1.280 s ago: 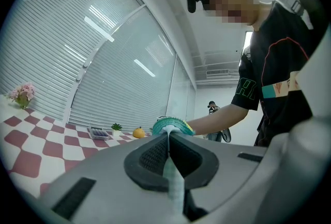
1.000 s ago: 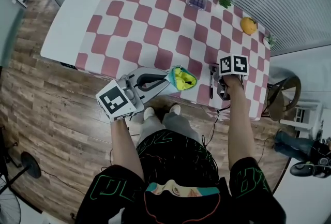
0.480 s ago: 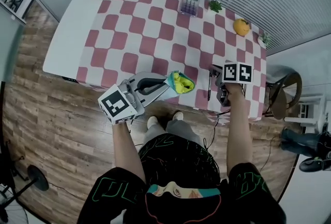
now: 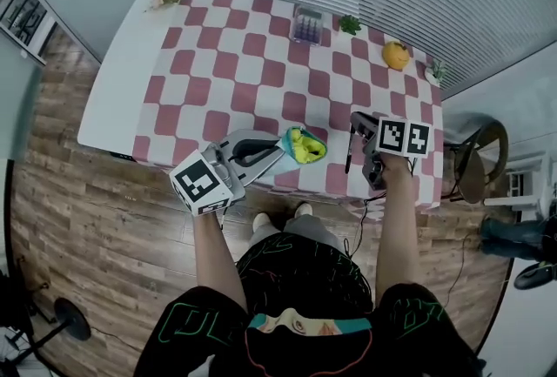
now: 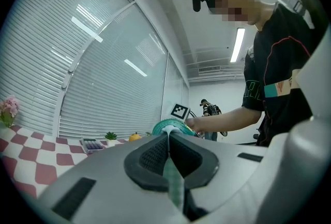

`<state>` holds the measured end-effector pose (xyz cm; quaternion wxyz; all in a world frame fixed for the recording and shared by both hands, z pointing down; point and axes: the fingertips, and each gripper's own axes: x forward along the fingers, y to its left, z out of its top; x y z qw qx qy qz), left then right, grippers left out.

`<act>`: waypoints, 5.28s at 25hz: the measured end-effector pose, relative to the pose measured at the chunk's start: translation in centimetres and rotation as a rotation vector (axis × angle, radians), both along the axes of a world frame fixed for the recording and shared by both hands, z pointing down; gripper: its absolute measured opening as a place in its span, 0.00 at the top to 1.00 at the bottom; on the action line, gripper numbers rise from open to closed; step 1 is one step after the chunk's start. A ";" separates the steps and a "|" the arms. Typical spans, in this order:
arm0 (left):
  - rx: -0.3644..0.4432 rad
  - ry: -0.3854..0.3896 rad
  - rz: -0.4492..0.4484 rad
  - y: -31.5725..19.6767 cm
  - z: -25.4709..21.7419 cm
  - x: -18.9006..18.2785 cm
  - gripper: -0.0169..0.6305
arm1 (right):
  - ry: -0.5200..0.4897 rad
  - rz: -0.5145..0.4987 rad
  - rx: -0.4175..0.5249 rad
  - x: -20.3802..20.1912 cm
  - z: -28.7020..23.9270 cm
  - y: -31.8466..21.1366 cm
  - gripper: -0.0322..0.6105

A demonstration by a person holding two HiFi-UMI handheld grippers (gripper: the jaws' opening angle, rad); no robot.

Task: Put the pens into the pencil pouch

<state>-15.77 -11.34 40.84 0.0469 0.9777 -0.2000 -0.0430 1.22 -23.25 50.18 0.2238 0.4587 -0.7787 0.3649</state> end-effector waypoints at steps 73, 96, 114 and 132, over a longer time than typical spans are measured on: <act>0.084 -0.001 0.019 -4.0 -4.5 2.9 0.97 | -0.476 -0.095 0.751 -7.1 -25.8 2.6 0.88; 0.100 0.047 -0.089 -5.2 -5.4 2.3 0.97 | -0.447 -0.163 0.728 -9.8 -23.4 3.6 0.88; 0.127 0.038 -0.139 -5.3 -5.8 1.4 0.97 | -0.336 -0.254 0.573 -11.9 -19.0 3.8 0.88; 0.129 0.030 -0.144 -5.7 -5.0 1.6 0.97 | -0.129 -0.365 0.392 -10.8 -15.8 4.2 0.88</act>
